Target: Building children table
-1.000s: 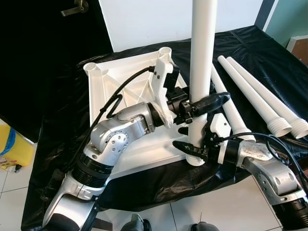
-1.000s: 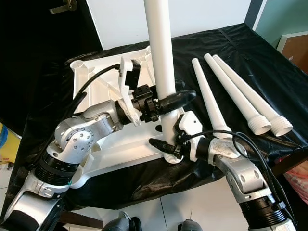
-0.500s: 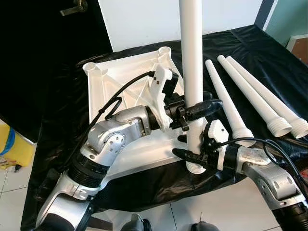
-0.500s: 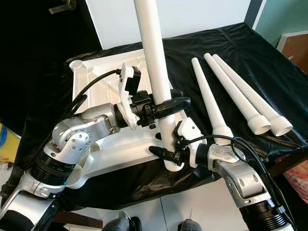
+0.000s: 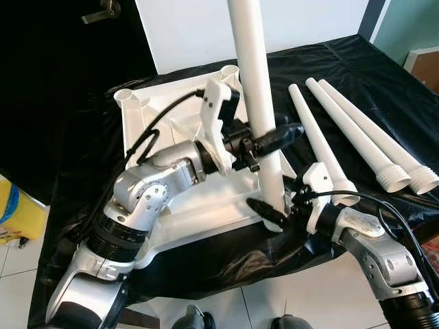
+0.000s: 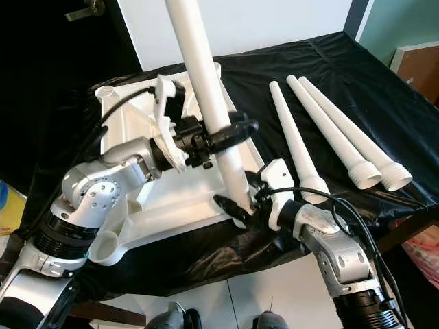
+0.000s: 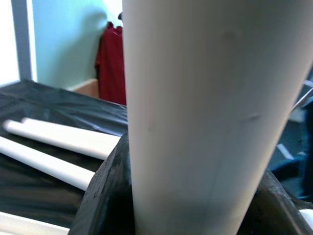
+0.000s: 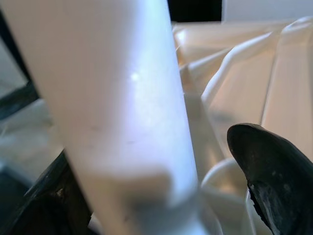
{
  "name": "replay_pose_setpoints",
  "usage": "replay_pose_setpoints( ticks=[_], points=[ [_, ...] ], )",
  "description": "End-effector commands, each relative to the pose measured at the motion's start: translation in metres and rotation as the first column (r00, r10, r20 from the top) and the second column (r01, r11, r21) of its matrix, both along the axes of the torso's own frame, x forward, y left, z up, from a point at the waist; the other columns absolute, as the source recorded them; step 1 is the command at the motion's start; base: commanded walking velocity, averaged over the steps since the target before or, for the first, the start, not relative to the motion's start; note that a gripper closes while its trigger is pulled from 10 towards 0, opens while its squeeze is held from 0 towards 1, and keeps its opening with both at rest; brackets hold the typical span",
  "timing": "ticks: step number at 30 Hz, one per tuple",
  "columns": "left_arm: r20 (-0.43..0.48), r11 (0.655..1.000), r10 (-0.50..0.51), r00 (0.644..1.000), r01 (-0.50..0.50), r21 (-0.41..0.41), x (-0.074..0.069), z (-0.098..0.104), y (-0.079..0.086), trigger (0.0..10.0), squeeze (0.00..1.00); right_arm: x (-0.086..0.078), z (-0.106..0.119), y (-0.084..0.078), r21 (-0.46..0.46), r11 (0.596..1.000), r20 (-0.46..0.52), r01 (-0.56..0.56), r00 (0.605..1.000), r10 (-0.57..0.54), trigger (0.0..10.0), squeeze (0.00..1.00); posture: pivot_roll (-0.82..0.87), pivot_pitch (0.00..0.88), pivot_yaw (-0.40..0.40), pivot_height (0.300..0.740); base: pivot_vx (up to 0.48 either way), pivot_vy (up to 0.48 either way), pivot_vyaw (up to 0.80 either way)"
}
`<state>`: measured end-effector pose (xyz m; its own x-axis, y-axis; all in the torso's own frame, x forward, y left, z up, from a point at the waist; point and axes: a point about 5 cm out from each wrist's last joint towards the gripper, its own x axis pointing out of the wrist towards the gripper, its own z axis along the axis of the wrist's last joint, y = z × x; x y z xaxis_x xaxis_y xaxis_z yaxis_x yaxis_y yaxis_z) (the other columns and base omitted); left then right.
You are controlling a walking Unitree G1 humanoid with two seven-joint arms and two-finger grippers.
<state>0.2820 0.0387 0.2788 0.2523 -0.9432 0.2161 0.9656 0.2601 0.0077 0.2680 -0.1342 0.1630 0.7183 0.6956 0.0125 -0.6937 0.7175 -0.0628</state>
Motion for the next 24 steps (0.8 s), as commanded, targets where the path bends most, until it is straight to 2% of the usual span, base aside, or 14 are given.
replay_pose_setpoints(
  ticks=[1,7,8,14,24],
  points=[
    [0.060,0.998,-0.046,0.997,0.044,0.040,-0.003,0.003,0.002,10.0,0.00,0.000,0.006,0.001,0.025,0.998,0.034,0.064,0.997,-0.065,10.0,0.00,-0.09,0.121,0.101,0.740,0.000,0.000,0.00],
    [0.052,0.996,0.040,0.998,-0.044,0.076,0.004,-0.004,0.002,10.0,0.00,0.003,0.009,0.005,0.049,0.988,0.076,0.147,0.986,-0.151,10.0,0.00,-0.10,0.120,0.113,0.740,0.000,0.000,0.00],
    [0.044,0.993,0.082,0.996,-0.085,0.078,0.008,-0.009,0.001,10.0,0.00,0.004,0.011,0.007,0.055,0.979,0.105,0.195,0.974,-0.200,10.0,0.00,-0.09,0.120,0.120,0.740,0.000,0.000,0.00],
    [0.027,0.984,0.170,0.985,-0.171,0.048,0.015,-0.014,-0.001,10.0,0.00,0.006,0.012,0.011,0.078,0.945,0.148,0.319,0.933,-0.327,10.0,0.00,-0.09,0.120,0.127,0.740,0.000,0.000,0.00],
    [0.029,0.981,0.193,0.981,-0.193,0.009,0.015,-0.010,-0.011,10.0,0.00,0.004,0.010,0.024,0.108,0.913,0.147,0.392,0.902,-0.405,10.0,0.00,-0.09,0.117,0.125,0.740,0.000,0.000,0.00]
  ],
)
